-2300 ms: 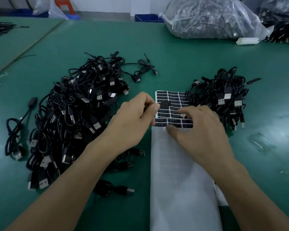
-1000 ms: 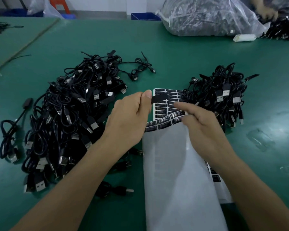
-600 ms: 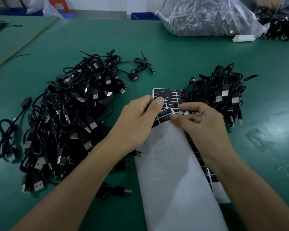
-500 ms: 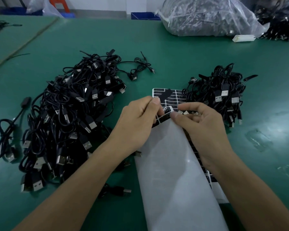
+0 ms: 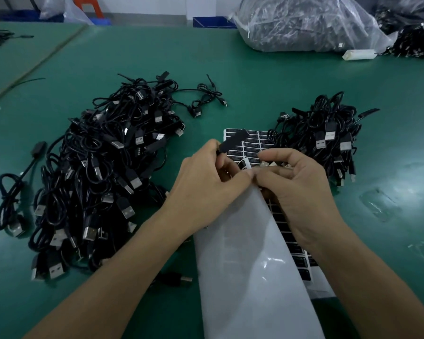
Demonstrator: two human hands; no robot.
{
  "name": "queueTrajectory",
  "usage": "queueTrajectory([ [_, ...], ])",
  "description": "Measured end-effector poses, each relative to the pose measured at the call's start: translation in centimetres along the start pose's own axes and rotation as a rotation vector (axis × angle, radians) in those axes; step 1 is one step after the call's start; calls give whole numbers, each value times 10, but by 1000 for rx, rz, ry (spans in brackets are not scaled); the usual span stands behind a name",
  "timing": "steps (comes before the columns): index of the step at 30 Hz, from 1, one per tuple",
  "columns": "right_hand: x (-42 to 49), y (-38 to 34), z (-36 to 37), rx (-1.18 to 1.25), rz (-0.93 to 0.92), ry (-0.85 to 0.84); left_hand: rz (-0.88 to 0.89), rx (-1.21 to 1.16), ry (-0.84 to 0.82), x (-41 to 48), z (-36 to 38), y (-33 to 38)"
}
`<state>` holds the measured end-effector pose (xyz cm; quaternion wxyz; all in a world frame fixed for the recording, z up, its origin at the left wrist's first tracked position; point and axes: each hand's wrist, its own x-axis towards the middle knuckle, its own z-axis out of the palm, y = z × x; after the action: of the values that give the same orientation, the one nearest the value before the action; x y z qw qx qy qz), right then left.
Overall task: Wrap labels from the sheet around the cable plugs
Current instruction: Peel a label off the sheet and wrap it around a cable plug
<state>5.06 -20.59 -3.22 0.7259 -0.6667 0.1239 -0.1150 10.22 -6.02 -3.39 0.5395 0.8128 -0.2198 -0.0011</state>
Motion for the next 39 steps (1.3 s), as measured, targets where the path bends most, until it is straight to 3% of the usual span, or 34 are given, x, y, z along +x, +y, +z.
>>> queueTrajectory([
  [13,2,1,1,20,102,-25,48,-53,-14,1,-5,-3],
  [27,-1,-1,2,-76,90,-18,-102,-262,-72,7,-9,-9],
  [32,-3,-1,-6,-613,-168,232,-172,-350,88,11,-11,-14],
  [39,-5,2,-9,-1059,-232,186,-192,-418,117,12,-12,-15],
])
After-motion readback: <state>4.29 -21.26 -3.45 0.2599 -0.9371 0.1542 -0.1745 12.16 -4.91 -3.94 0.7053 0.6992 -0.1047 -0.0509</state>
